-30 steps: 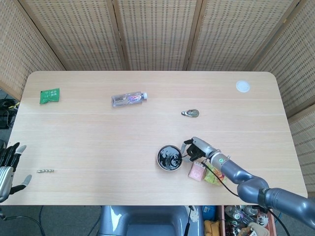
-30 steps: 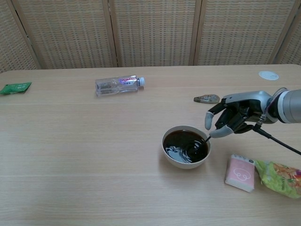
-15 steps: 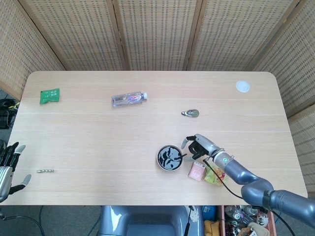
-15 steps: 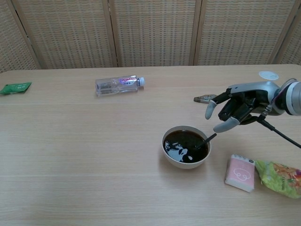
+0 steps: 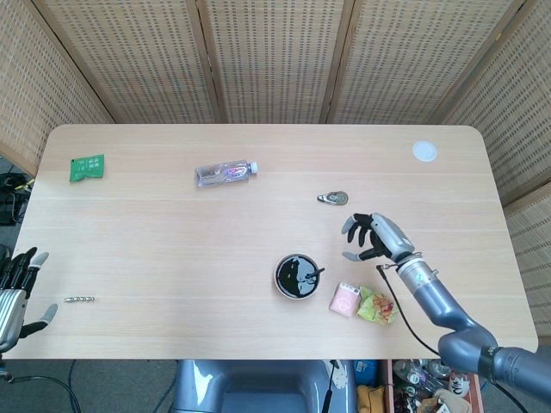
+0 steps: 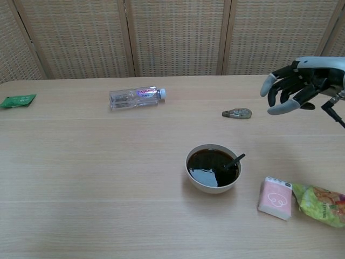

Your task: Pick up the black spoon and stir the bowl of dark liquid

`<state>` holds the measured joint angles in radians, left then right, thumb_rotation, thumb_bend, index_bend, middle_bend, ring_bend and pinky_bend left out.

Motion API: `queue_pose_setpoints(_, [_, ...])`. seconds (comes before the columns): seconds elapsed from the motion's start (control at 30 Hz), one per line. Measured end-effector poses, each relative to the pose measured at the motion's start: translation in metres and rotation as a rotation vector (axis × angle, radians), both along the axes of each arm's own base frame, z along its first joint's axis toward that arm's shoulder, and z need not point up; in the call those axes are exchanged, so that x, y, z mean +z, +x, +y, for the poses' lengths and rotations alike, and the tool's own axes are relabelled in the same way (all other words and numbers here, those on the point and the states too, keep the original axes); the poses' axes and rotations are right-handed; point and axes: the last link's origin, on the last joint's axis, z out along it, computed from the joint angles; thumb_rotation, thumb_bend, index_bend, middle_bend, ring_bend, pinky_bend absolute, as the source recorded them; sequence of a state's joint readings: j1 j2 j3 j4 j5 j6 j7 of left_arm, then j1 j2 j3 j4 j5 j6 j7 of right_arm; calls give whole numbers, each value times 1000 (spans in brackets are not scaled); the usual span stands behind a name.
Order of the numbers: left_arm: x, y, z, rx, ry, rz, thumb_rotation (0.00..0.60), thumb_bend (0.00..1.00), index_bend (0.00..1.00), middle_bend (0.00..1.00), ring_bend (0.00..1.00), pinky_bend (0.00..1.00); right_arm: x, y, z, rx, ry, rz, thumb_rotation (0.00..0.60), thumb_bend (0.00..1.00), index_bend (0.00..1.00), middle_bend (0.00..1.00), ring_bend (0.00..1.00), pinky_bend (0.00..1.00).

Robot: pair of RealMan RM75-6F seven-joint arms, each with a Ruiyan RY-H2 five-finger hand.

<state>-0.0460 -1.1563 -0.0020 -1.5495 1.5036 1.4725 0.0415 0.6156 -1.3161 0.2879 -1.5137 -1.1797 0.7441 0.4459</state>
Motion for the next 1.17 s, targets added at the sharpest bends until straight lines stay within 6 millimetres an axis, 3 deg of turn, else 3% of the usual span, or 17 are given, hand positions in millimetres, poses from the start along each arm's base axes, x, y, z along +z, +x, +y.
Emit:
queue_pose_setpoints(0.2, [2, 1, 1, -2, 9, 2, 600, 321, 0, 0, 0, 0, 19, -13, 12, 77, -239, 201, 600, 272, 489, 484, 431, 628])
queue_pose_setpoints(0.3, [3, 2, 1, -3, 15, 1, 600, 321, 0, 0, 0, 0, 26, -21, 23, 95, -338, 277, 600, 272, 489, 463, 404, 610])
queue_pose_setpoints(0.53, [4, 3, 1, -8, 26, -5, 600, 321, 0, 0, 0, 0, 38, -42, 55, 116, -516, 404, 600, 272, 470, 370, 285, 434])
queue_pose_setpoints(0.73, [2, 6, -3, -20, 25, -16, 600, 321, 0, 0, 0, 0, 45, -63, 88, 95, -542, 496, 600, 268, 418, 287, 192, 327])
queue_pose_setpoints(0.93, [2, 7, -6, -26, 24, -18, 600, 321, 0, 0, 0, 0, 49, -72, 105, 88, -513, 567, 600, 197, 363, 224, 122, 231])
queue_pose_setpoints(1.17, [1, 12, -10, -41, 14, -20, 600, 321, 0, 0, 0, 0, 51, -80, 122, 57, -502, 593, 600, 192, 355, 216, 114, 207])
